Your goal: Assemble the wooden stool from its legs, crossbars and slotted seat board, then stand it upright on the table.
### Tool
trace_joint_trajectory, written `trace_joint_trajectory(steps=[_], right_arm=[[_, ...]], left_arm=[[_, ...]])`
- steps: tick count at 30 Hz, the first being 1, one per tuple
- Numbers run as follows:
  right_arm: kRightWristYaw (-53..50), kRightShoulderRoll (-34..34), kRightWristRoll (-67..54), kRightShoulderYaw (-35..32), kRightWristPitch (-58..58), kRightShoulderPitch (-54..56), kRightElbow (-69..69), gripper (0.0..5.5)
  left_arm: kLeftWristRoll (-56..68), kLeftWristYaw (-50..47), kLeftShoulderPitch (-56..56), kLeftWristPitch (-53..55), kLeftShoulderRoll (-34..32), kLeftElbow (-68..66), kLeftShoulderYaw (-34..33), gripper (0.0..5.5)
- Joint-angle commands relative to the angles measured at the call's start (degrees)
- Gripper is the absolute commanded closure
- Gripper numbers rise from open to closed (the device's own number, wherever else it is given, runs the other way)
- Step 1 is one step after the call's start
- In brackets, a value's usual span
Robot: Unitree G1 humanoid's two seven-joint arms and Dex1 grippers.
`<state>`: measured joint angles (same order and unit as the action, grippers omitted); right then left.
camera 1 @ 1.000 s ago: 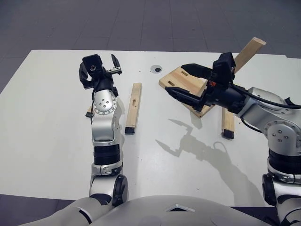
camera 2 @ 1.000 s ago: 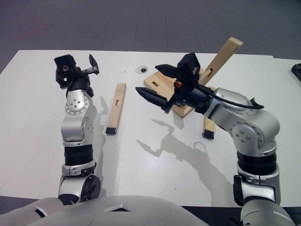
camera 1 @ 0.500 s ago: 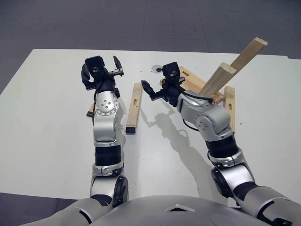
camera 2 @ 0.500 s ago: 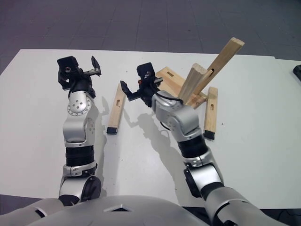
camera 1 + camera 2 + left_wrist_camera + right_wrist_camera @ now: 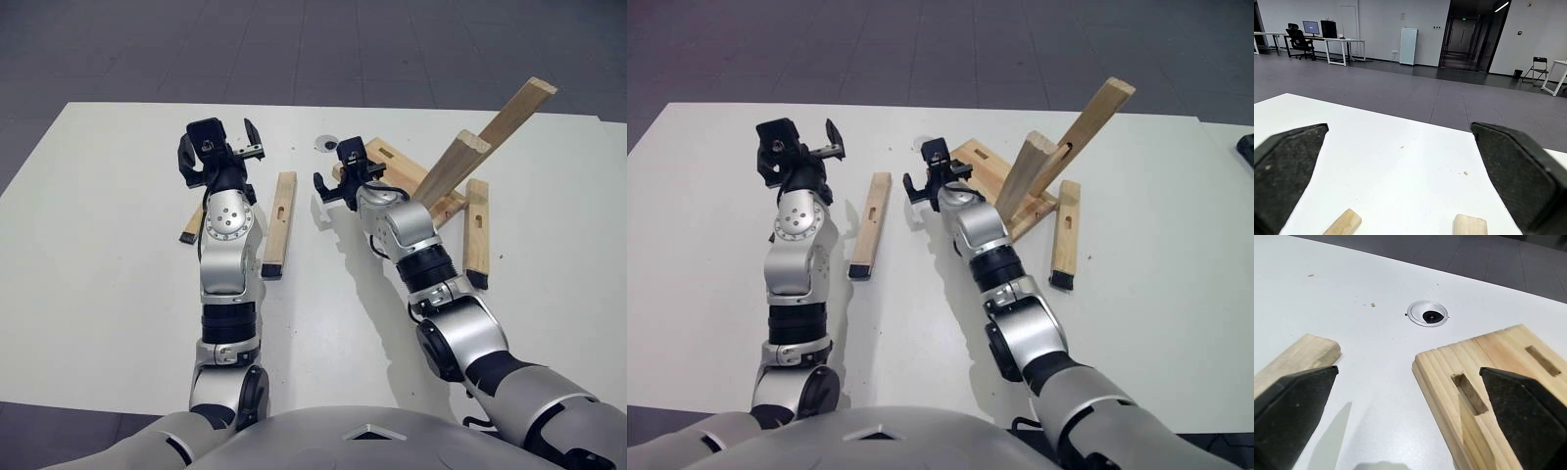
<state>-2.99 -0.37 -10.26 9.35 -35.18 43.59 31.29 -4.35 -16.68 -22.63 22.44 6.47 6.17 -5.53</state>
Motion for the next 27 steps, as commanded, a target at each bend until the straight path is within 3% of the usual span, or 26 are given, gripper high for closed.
trace_joint_trajectory(steps=[1,7,12,19,24,27], right_arm=[[2.6,-1.1,-0.1,-3.2,0.9,3.3,7.6,0.13],[5.3,-1.0,-2.0,-9.6,0.5,8.4,18.9,0.13],[7.7,-0.7,-0.5,-10.5,1.6,11.3,24.6,0.13],[35.0,2.6,2.7,1.0,-2.6,8.6,17.6,0.13],[56.8,15.8,3.8,14.3,-5.6,0.2,-5.8,0.13],[66.9,27.0,5.1,20.0,-4.4,-4.7,-19.6,0.13]], left_arm=[[0.3,0.3,-0.8,0.4,-0.1,-0.7,0.3,0.1],[0.4,0.7,-1.6,0.4,-0.5,-1.4,0.2,0.1],[0.4,1.0,-1.9,0.4,-0.5,-1.7,0.1,0.1],[0.2,0.7,-1.7,0.6,-0.4,-1.3,0.0,0.1],[0.0,0.3,-1.4,0.5,0.3,-0.8,0.6,0.1],[0.0,0.1,-1.3,0.5,0.4,-0.3,0.5,0.1]])
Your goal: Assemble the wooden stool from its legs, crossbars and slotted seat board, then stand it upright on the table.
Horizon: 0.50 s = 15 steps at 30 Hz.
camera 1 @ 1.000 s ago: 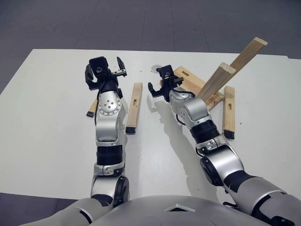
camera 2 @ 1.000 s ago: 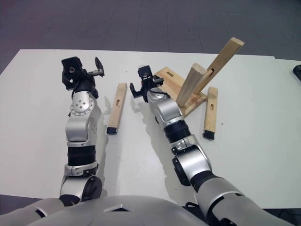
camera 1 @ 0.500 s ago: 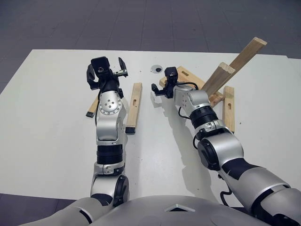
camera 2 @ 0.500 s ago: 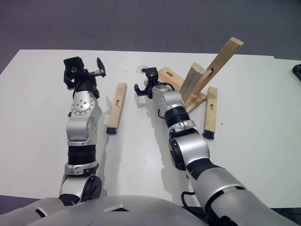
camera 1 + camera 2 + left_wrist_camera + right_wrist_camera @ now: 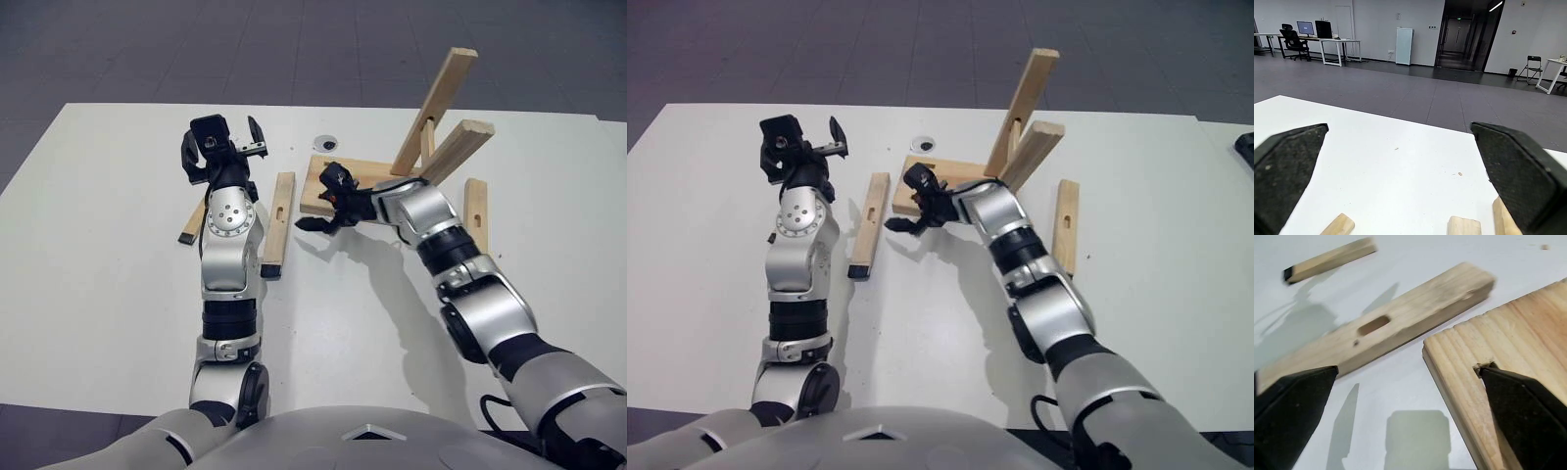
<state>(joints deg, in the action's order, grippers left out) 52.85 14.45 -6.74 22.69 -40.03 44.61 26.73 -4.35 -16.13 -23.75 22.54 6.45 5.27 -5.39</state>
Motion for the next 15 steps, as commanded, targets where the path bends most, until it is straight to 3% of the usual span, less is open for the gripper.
trace_joint_trajectory(steps=[1,5,8,12,15], right_arm=[[14.9,16.2,1.7,8.1,2.2,-7.5,-20.0,0.13],[27.2,29.6,3.1,11.8,11.0,-11.9,-33.3,0.13],[31.0,35.2,7.4,12.4,19.1,-11.1,-33.0,0.13],[31.0,37.1,10.3,9.2,26.2,-8.1,-28.8,0.13],[30.0,33.4,-0.4,0.6,15.6,-8.0,-34.1,0.13]], left_arm=[[0.0,-0.5,-0.1,0.3,0.5,0.7,0.3,0.1],[-0.2,-0.9,0.5,0.2,0.7,1.2,0.2,0.1],[-0.3,-1.4,0.8,0.4,0.9,1.9,0.3,0.1],[-0.6,-1.7,1.5,0.5,1.0,2.7,0.3,0.1],[-0.6,-2.1,2.2,0.4,1.1,3.2,0.0,0.1]])
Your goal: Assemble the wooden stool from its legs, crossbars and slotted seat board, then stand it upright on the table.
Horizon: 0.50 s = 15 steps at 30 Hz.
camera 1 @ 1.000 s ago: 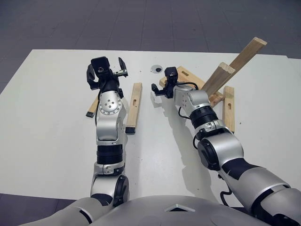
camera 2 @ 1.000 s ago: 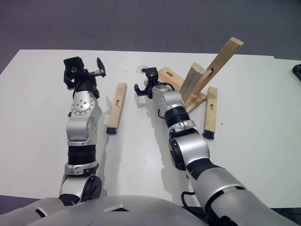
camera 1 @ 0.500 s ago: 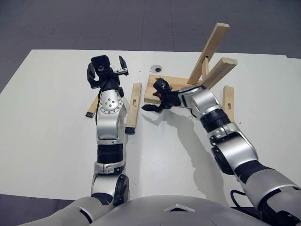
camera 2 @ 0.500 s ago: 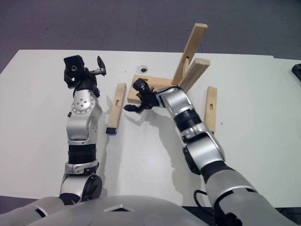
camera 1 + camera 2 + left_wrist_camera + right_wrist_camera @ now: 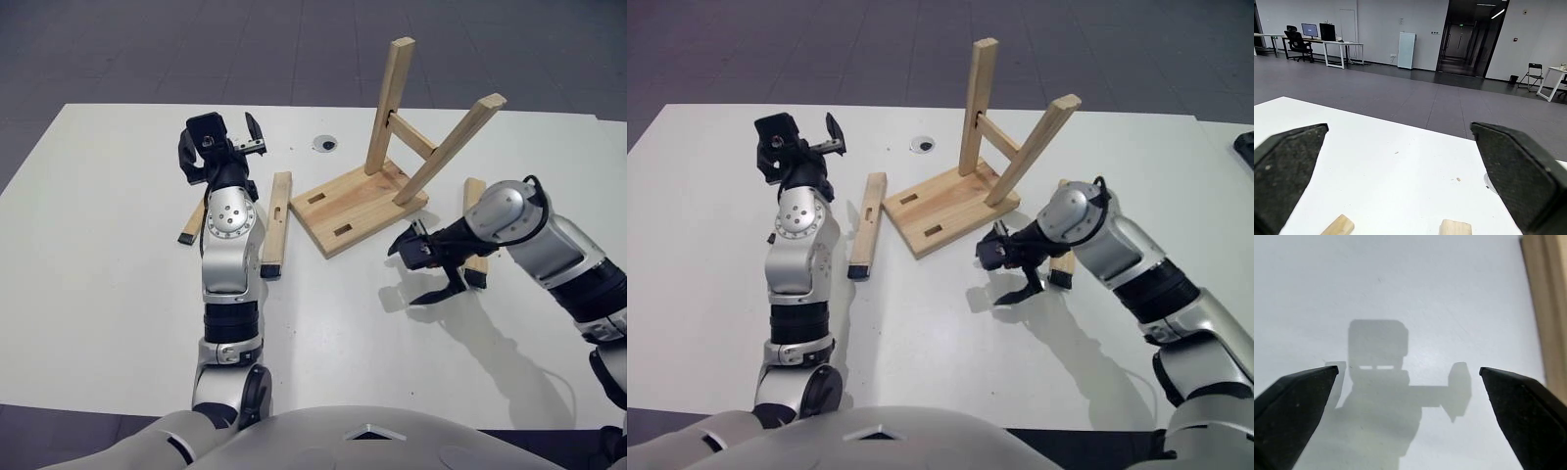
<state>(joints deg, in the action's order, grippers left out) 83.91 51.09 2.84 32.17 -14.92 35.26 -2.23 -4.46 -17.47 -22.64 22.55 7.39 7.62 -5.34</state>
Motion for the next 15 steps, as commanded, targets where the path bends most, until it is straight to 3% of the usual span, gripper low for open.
trace_joint_trajectory(steps=[1,5,9,15], right_arm=[[-3.8,-5.3,-11.8,-10.9,-13.3,0.8,-6.3,0.13],[-18.6,-15.6,-14.4,-14.3,-27.6,-3.9,-7.4,0.13],[-30.5,-22.9,-12.2,-12.9,-32.3,-8.3,-5.6,0.13],[-35.6,-27.6,-12.1,-10.1,-35.5,-9.3,-2.1,0.13]], left_arm=[[-0.4,-1.0,1.3,0.4,0.3,0.9,-0.2,0.1],[-0.2,-1.0,1.1,0.5,0.7,0.6,0.3,0.1],[-0.1,-0.7,0.9,0.7,0.4,0.2,0.2,0.1],[-0.1,-0.3,0.4,0.9,0.3,-0.3,0.5,0.1]])
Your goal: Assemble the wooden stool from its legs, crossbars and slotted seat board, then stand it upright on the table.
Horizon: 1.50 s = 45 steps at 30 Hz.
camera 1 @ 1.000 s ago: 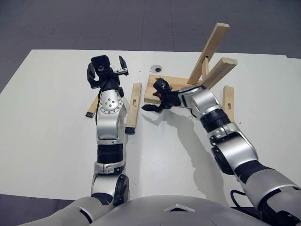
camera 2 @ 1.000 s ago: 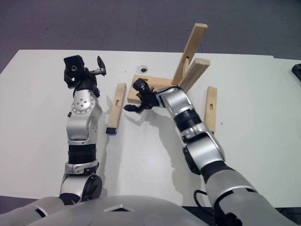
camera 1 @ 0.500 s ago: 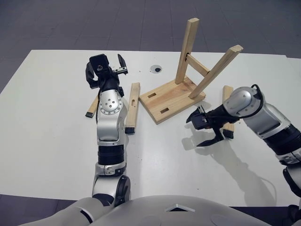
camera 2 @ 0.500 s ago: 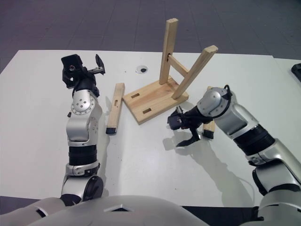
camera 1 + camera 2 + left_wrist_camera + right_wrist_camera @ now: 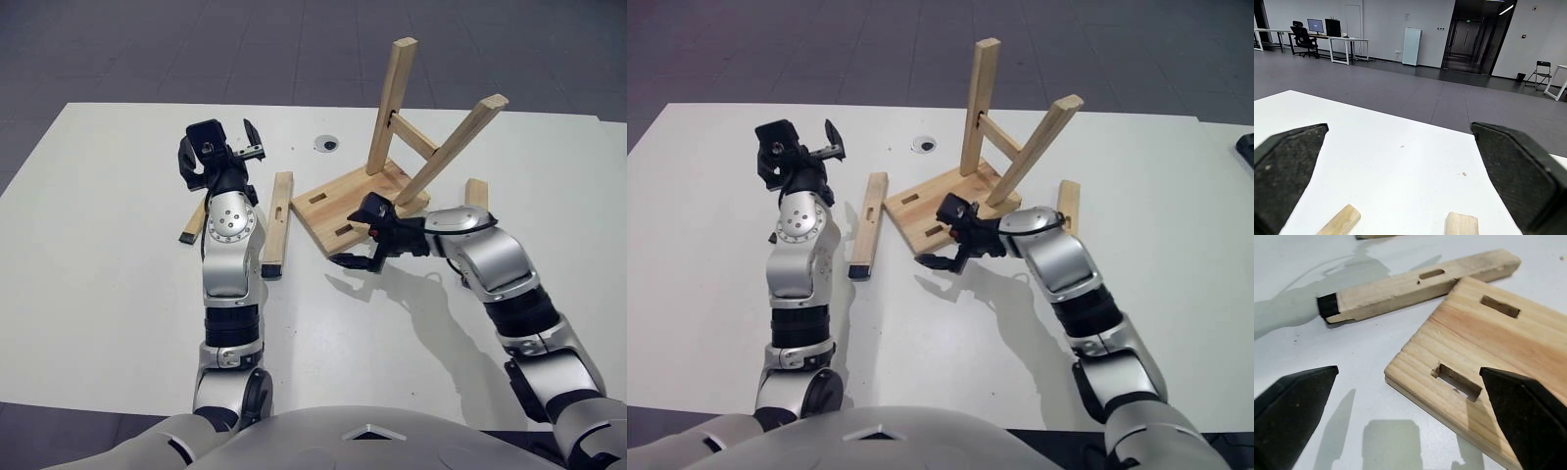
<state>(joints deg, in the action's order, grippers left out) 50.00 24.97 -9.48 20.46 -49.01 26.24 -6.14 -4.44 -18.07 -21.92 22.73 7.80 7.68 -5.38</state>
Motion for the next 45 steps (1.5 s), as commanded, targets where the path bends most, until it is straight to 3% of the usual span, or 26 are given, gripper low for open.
trace_joint_trajectory(steps=[1,9,13,17,22,31,35,38,41,45], right_arm=[[-1.5,-1.4,0.1,2.2,-1.7,-0.3,1.9,0.13],[2.5,1.9,-2.0,6.6,-8.6,2.1,1.8,0.13],[11.2,5.5,-0.8,14.3,-3.4,5.0,3.6,0.13],[22.4,15.0,2.9,21.4,6.9,5.6,0.8,0.13],[30.8,25.7,12.9,24.8,26.7,7.2,3.3,0.13],[25.2,28.2,32.6,23.9,60.7,15.1,17.9,0.13],[25.9,28.0,24.5,16.4,61.5,11.8,14.7,0.13],[26.0,27.8,11.9,6.2,52.9,8.4,9.9,0.13],[18.8,23.1,-1.1,-6.5,39.2,6.7,7.8,0.13],[0.5,14.5,-26.5,-32.1,23.5,7.7,3.5,0.13]], left_arm=[[-0.1,0.4,-0.4,0.7,-0.1,-0.4,0.6,0.1],[-0.1,-0.4,-0.2,0.5,0.6,-0.2,0.6,0.1],[-0.2,-1.2,0.0,0.0,1.3,-0.3,0.5,0.1],[0.0,-1.5,-0.2,-0.1,1.6,-0.5,0.9,0.1],[0.0,-2.2,0.9,-0.3,1.7,0.0,0.6,0.1],[-0.1,-3.7,1.9,-0.6,2.0,0.1,0.5,0.1],[0.1,-3.8,1.7,-1.1,2.0,-0.6,0.8,0.1],[0.2,-3.7,1.9,-1.3,1.8,-0.5,0.8,0.1],[0.3,-3.7,2.5,-1.2,1.8,-0.1,0.7,0.1],[0.4,-3.0,2.5,-0.5,1.0,0.1,0.7,0.1]])
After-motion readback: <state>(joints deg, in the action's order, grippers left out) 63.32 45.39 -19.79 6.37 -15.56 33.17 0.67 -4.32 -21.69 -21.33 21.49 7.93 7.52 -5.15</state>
